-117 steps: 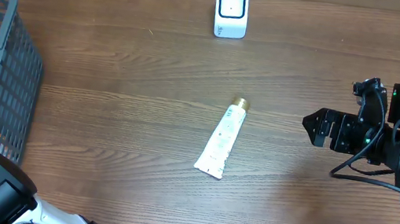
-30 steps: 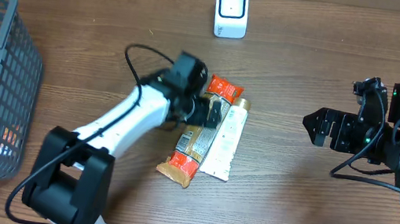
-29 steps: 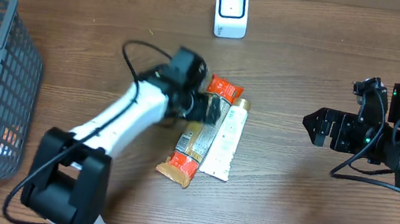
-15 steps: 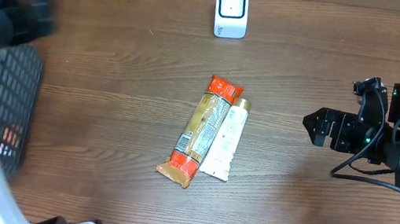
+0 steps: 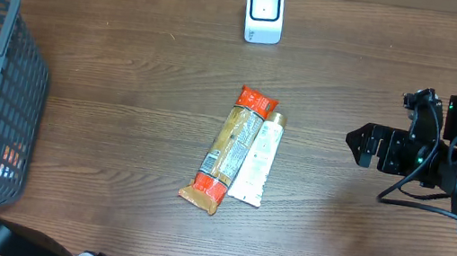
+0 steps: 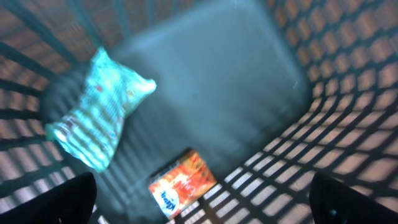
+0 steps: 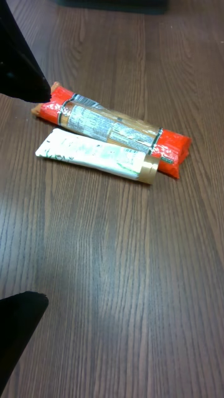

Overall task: Scan the item barcode
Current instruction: 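Reach the left gripper into the basket and grasp the orange packet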

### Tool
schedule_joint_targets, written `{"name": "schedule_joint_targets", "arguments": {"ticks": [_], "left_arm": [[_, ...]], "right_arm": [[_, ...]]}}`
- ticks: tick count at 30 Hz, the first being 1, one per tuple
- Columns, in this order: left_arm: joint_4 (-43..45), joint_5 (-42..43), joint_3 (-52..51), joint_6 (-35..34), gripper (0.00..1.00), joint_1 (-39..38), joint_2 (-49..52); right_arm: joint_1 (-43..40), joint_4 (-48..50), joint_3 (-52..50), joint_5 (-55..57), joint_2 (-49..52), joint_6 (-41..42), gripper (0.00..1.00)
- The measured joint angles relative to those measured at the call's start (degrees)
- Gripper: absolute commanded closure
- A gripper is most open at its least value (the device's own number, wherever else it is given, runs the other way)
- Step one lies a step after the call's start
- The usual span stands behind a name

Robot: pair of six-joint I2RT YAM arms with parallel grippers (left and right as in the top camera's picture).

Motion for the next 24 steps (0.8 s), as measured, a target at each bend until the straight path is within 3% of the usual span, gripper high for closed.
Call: {"name": "schedule_joint_targets", "arguments": {"ticks": [8,19,24], "left_arm": [[7.0,1.4,-5.8,6.4,0.00,-0.7,4.0],[-1.1,0.1,-5.9,8.1,0.00,-0.8,16.6],[-1.6,-1.0,-5.9,9.1,0.09,-0.8,22.5]], "right_arm": [[0.0,0.1,0.0,0.0,0.0,0.0,0.00],[0.0,0.6,0.0,0.0,0.0,0.0,0.00],[0.0,0.5,0.0,0.0,0.0,0.0,0.00]]}}
